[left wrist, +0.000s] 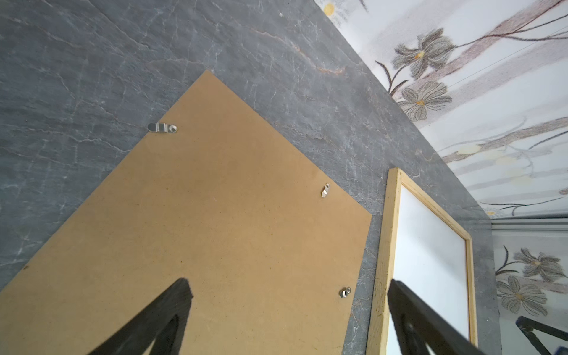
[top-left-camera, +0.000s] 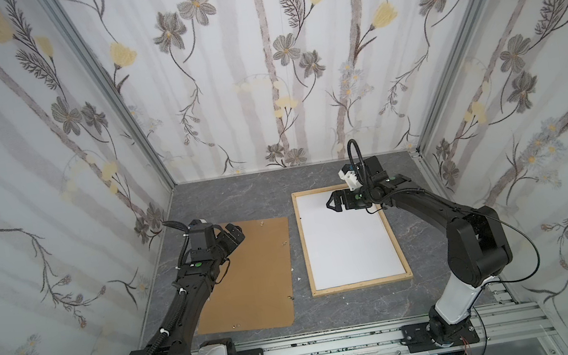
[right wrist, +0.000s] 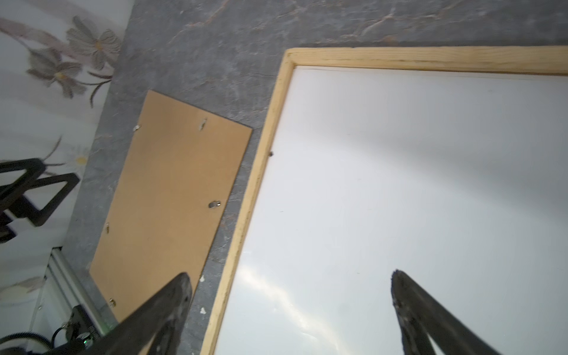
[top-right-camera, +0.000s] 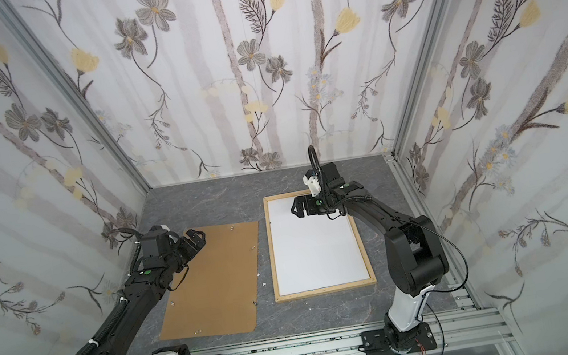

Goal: Put the photo into the frame
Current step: 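Move the right gripper over to the brown hardboard backing's edge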

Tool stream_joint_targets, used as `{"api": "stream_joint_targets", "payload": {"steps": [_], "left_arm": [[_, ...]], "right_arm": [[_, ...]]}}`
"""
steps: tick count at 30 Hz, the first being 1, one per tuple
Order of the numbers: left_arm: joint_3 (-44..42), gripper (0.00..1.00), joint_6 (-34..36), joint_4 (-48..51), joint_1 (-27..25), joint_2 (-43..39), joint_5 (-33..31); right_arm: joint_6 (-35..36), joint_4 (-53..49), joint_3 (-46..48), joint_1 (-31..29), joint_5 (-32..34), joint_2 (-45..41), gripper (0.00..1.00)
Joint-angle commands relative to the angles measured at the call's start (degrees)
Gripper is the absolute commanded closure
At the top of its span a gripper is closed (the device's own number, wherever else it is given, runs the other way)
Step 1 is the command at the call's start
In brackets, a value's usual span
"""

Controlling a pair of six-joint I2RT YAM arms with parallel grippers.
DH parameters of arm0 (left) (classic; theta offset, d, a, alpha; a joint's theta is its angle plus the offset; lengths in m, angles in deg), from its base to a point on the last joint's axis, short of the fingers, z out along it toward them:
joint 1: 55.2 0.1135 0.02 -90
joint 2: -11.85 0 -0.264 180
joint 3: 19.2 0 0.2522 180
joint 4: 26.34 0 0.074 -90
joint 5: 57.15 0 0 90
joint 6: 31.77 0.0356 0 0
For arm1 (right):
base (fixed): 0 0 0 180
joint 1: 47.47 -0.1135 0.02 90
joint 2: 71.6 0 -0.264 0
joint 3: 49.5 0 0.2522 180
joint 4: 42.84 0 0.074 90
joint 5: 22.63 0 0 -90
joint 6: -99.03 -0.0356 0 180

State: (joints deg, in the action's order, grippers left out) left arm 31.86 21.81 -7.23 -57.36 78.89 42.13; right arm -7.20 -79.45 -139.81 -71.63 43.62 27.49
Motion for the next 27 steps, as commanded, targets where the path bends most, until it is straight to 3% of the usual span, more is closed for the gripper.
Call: {"api": "stream_joint_targets", "payload": {"steps": [1, 6, 9, 12, 15, 20, 27], "left_arm": [[-0.89, 0.0, -0.63, -4.99, 0.5, 2.14, -2.16], [-0.37, 0.0, -1.52, -7.04, 5.56, 8.49, -2.72], [-0.1, 0.0, -2.15, -8.58, 9.04, 10.04, -3.13], [0.89, 0.0, -2.2, -8.62, 11.97, 11.76, -2.99], [1.06, 0.0, -1.94, -8.77, 13.2, 12.45, -4.54], [0.53, 0.0, -1.04, -8.99, 15.12, 14.63, -6.57], [-0.51, 0.0, -0.62, -10.23, 15.54, 18.09, -4.72]], "right_arm": [[-3.27, 4.56, -1.33, -5.69, -3.77, 1.99, 0.0], [-10.24, 6.31, -4.68, -15.3, -1.51, 7.85, 0.0], [-16.75, 9.22, -4.45, -20.19, 3.46, 9.54, 0.0], [-23.24, 9.41, -5.55, -22.42, 6.67, 11.82, 0.0], [-24.38, 9.85, -7.03, -26.55, 6.48, 14.49, 0.0], [-27.0, 9.56, -7.9, -28.95, 7.66, 18.58, 0.0], [-30.03, 8.39, -6.88, -29.57, 15.06, 18.95, 0.0]]}}
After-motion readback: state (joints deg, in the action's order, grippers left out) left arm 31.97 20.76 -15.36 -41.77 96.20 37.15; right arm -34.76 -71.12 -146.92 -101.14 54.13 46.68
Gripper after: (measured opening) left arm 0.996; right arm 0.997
